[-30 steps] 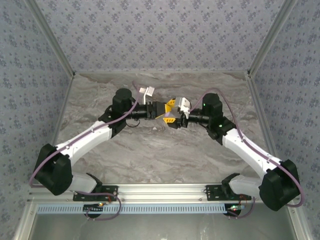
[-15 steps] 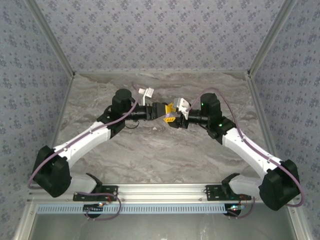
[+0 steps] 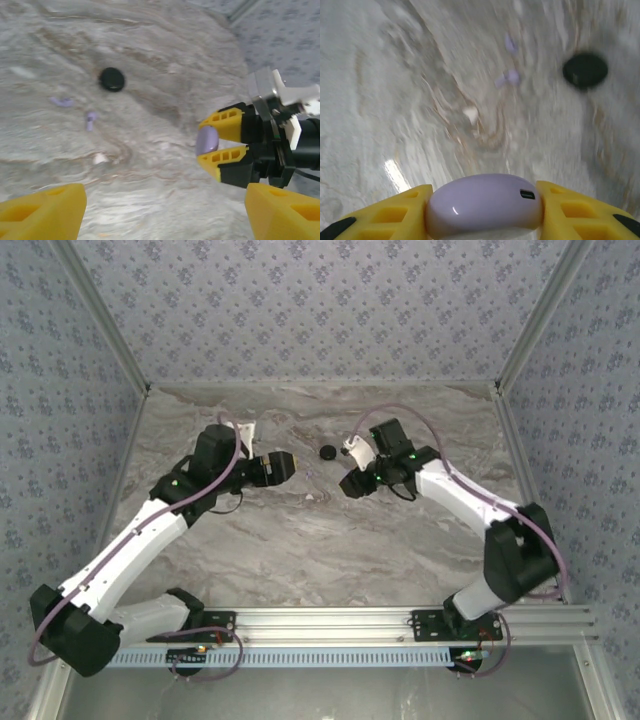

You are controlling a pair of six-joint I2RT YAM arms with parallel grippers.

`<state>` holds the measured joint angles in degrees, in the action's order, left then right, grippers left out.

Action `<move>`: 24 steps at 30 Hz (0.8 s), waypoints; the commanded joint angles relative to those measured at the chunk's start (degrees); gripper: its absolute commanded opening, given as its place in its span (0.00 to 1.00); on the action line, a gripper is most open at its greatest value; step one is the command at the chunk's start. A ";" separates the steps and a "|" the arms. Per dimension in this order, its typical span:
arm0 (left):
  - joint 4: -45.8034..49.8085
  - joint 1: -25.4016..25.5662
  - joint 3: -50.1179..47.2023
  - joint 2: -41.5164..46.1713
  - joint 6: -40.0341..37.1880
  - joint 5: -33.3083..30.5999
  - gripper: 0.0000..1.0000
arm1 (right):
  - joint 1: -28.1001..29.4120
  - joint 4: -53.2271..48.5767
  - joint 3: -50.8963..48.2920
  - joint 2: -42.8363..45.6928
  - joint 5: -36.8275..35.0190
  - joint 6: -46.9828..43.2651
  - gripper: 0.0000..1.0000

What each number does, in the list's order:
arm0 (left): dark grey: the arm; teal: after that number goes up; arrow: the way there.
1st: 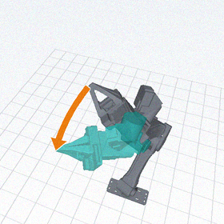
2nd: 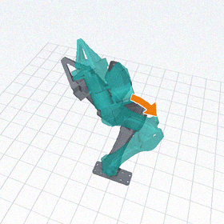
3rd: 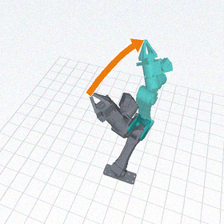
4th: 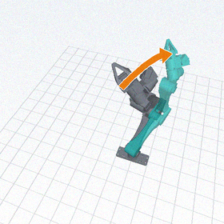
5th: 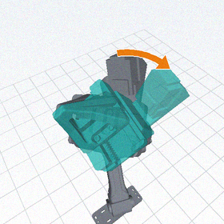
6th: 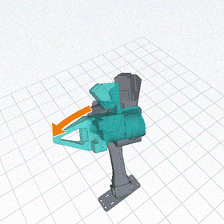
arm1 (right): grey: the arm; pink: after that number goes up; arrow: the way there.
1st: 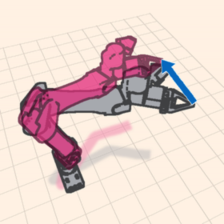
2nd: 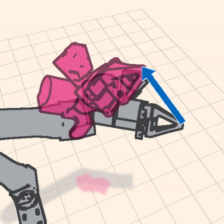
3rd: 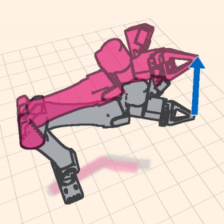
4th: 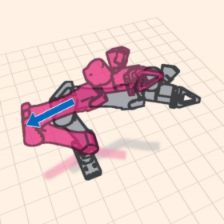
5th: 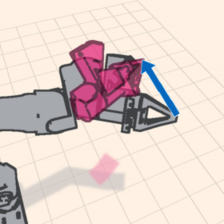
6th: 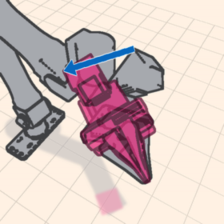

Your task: Insert the wireless bluetooth earbuds into the charging case

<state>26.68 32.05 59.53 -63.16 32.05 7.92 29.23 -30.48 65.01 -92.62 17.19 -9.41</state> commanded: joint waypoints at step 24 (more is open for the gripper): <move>3.39 -1.04 -2.05 -0.91 -4.02 -1.41 0.83 | 5.79 -11.18 8.02 -14.43 -3.01 8.40 0.66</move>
<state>29.91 31.22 57.56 -63.22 29.43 4.97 35.77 -43.53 74.39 -110.21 11.79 -2.28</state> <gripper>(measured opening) 0.825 0.654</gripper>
